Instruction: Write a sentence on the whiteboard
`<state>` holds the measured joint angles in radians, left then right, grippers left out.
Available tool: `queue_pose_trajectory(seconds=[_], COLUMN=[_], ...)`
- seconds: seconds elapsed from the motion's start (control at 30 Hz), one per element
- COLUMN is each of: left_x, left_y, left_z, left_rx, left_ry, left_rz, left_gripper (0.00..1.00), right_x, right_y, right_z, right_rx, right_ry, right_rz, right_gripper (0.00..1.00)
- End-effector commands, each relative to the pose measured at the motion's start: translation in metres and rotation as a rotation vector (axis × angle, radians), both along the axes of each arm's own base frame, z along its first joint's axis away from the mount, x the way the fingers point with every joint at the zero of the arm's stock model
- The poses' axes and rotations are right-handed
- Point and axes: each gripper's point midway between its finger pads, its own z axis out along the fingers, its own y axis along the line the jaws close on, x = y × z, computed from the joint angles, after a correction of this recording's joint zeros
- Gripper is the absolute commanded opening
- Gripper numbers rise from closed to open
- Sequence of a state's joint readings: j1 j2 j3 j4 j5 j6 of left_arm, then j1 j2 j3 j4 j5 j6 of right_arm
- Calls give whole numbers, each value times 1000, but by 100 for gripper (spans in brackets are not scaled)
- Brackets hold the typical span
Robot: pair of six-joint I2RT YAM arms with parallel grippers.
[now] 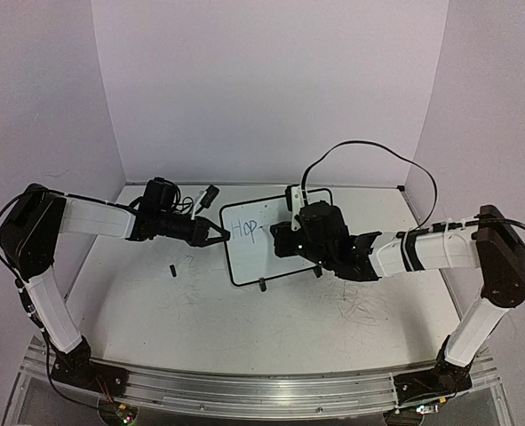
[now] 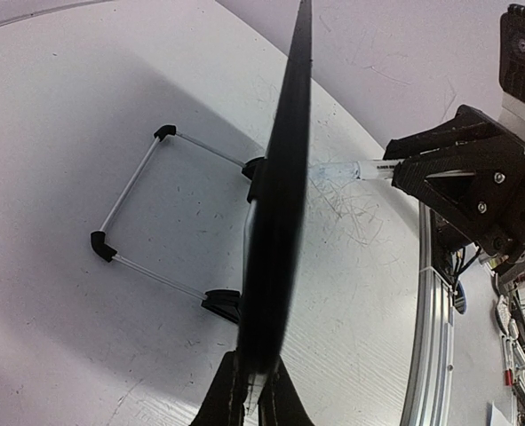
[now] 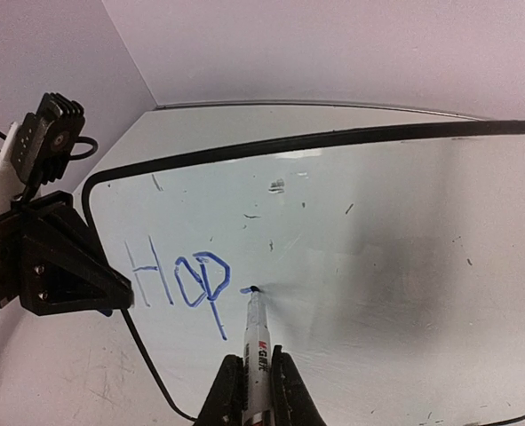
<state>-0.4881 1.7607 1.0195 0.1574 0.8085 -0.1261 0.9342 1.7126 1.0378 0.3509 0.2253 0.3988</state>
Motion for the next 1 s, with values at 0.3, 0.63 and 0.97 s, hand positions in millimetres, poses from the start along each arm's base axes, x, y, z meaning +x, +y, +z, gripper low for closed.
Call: queue_pose_trajectory(seconds=[0.3,0.63,0.97], left_x=[2,2,2], left_y=[5,5,5], left_z=[20,19,19], left_rx=[-5,-4,-3], left_ry=[-41,-39,-38], left_rz=[16,15,15], left_gripper=[0,0,0], right_x=[11,12,13], right_y=[-4,-5,-1], right_z=[37,43,45], right_rx=[62,67,69], right_ry=[-76,-91,-94], right_rz=[-57,-67,-50], right_gripper=[0,0,0])
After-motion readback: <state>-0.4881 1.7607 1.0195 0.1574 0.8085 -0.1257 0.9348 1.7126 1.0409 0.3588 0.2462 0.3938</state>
